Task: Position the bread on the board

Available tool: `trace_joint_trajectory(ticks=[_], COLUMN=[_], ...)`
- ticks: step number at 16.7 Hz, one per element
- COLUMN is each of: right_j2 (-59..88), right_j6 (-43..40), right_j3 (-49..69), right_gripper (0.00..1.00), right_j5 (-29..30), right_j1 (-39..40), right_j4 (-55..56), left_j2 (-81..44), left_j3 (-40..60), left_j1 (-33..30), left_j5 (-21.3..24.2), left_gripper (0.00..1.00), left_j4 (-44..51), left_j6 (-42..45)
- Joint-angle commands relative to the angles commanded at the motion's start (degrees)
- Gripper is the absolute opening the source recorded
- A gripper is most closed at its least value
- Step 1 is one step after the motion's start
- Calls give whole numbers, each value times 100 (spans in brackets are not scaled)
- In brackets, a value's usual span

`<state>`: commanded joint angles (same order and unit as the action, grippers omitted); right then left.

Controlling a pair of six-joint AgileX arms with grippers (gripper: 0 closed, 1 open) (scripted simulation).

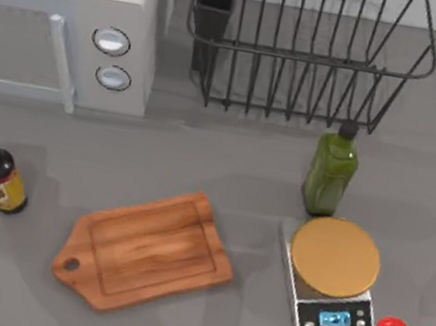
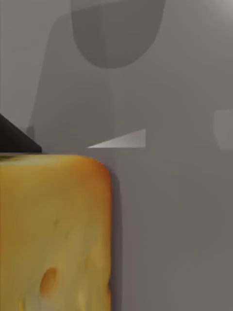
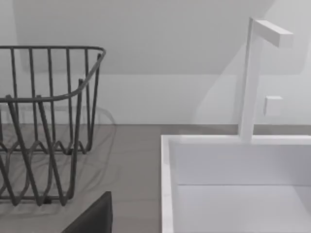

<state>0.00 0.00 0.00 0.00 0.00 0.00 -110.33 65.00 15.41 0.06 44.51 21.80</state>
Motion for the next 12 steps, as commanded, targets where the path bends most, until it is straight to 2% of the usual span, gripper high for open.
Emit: trace_joint_trajectory(ticks=[6, 12], right_j2=[0, 0], right_j6=[0, 0], right_j3=[0, 0], right_gripper=[100, 100], right_j5=[0, 0], right_j1=[0, 0], right_j4=[0, 0], left_j2=[385, 735], left_j3=[189, 1210], left_j1=[118, 15], left_j5=[-89, -29], left_gripper=[0, 0], left_j4=[1045, 2051], left_j6=[60, 10])
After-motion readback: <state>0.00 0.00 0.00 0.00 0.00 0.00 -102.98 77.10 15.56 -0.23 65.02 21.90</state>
